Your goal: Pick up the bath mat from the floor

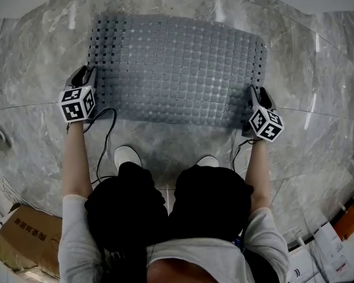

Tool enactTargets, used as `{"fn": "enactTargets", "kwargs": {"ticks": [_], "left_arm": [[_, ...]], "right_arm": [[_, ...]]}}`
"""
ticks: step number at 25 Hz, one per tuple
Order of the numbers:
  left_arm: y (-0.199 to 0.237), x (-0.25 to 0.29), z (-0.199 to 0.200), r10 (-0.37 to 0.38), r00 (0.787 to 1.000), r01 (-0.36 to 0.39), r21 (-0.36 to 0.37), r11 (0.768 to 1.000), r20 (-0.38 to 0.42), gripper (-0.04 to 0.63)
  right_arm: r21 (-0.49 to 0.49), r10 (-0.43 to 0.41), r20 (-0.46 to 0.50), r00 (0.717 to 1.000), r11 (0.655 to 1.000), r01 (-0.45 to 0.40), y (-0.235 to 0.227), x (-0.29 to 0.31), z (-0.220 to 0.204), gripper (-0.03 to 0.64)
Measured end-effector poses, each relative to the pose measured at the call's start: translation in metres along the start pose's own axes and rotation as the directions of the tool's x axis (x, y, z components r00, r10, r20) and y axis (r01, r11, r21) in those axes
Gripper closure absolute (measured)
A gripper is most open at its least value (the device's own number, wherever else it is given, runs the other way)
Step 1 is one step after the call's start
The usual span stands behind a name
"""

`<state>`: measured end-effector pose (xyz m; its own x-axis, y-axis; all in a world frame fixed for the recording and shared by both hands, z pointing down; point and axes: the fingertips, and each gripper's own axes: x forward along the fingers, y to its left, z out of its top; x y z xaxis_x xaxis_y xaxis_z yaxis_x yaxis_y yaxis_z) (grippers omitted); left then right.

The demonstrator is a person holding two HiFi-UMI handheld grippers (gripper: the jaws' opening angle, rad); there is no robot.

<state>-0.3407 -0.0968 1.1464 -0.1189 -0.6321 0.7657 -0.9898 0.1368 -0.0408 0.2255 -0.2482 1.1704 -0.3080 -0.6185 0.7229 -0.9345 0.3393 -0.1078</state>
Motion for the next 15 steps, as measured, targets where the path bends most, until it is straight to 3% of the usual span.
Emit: {"fn": "enactTargets", "kwargs": {"ticks": [11,15], "left_arm": [[-0.004,-0.002,0.001,0.098,0.994,-0.095,0.066,0.993,-0.055,0.502],[-0.003,-0.001,0.0,0.102,0.994,-0.101,0.033,0.994,-0.037,0.501]], "right_arm": [[-0.073,0.025,-0.034,0.999,0.997,-0.027,0.019,-0.002,0.002,0.536],[-0.091,0.026,-0.03,0.999,0.995,-0.029,0.022,-0.002,0.003,0.549]]}}
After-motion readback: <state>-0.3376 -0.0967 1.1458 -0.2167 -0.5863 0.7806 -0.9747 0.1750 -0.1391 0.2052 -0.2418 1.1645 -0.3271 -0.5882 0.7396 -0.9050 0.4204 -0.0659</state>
